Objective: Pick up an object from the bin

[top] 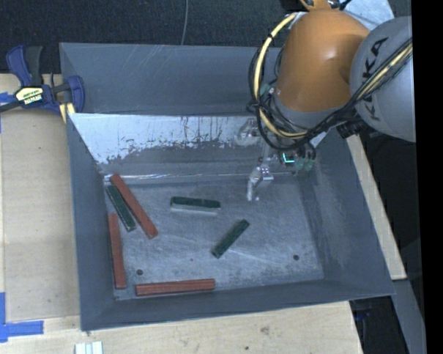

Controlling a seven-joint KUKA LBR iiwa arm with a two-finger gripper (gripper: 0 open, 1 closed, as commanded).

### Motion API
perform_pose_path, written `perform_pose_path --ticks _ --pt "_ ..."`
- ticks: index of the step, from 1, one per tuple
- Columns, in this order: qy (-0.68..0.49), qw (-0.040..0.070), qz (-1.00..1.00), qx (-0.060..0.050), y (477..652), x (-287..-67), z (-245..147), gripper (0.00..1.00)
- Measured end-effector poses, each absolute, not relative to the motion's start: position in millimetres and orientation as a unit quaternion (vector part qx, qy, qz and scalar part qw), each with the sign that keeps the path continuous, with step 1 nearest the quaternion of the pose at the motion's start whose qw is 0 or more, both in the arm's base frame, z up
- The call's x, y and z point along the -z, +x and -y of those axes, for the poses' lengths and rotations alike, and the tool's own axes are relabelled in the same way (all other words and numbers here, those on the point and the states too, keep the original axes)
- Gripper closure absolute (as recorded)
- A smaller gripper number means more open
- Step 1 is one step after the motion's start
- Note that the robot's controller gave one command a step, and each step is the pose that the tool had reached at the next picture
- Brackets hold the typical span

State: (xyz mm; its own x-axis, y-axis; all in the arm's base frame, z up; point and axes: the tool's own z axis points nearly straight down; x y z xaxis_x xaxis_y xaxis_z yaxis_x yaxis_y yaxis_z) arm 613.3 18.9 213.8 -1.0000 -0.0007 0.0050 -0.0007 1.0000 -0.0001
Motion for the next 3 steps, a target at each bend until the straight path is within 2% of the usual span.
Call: perform_pose_path --ticks 1,2,3 --pt "0.000 -0.002 1.000 0.000 614.9 -219 -19 0.00" --pt "-0.041 -0.003 0.999 0.001 620.9 -131 -61 0.00" --pt "-0.040 0.001 0.999 0.000 620.6 -114 -74 0.00"
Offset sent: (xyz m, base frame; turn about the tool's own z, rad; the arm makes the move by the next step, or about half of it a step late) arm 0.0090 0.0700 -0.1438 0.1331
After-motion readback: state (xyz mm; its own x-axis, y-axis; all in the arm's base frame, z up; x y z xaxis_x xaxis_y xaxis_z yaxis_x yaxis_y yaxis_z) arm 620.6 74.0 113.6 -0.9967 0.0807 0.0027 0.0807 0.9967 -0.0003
